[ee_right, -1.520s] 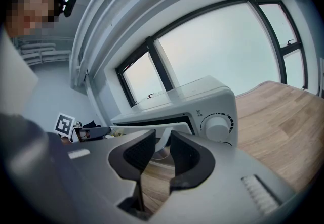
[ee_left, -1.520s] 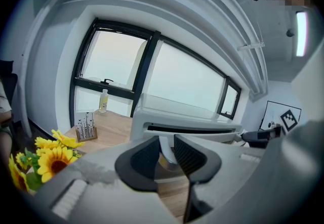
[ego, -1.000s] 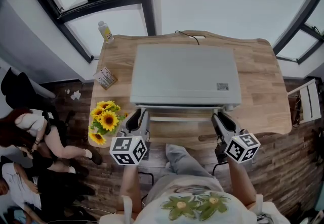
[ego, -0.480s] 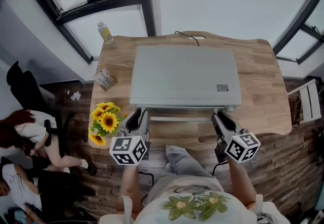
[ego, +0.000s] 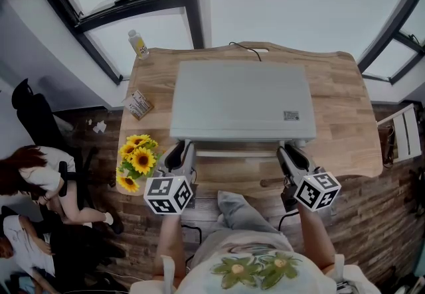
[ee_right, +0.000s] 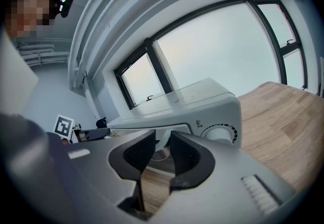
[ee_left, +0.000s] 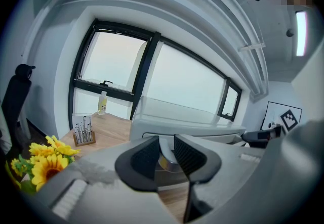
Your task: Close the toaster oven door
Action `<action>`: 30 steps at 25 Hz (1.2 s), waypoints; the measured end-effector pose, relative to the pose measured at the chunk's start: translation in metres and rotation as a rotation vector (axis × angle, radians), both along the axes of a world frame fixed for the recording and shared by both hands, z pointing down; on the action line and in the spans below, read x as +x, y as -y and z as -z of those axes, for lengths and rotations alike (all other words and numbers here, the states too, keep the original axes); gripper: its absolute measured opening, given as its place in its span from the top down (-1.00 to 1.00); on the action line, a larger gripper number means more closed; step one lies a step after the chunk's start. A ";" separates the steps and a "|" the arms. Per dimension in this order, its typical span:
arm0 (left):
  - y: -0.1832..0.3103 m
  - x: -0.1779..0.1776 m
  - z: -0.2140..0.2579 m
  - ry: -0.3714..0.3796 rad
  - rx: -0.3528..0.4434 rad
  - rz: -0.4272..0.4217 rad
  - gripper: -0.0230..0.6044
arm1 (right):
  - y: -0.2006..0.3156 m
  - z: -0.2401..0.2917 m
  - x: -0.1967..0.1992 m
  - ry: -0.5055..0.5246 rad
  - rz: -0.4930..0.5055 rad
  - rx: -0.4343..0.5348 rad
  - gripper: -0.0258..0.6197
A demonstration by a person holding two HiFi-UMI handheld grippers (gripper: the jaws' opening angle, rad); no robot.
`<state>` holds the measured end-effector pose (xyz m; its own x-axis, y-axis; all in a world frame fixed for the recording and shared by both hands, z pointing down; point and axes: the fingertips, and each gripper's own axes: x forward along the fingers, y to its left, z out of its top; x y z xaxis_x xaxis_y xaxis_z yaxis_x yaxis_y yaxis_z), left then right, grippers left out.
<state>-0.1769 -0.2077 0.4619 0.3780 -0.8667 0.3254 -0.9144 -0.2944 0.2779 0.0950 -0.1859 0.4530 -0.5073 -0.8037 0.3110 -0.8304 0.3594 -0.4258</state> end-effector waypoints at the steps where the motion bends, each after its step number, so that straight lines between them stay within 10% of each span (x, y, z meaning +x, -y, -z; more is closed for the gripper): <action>1: 0.000 0.000 0.000 0.000 0.001 0.001 0.59 | 0.000 0.000 0.000 0.001 0.001 -0.001 0.63; 10: 0.001 0.001 0.002 0.004 0.046 -0.038 0.60 | 0.001 0.001 0.001 -0.004 0.032 0.033 0.63; 16: -0.014 0.005 0.016 0.156 0.122 -0.055 0.60 | -0.008 0.028 -0.001 -0.103 0.008 0.192 0.63; 30: -0.072 0.060 0.038 0.055 0.188 -0.138 0.92 | -0.058 0.026 -0.049 -0.191 0.171 0.268 0.92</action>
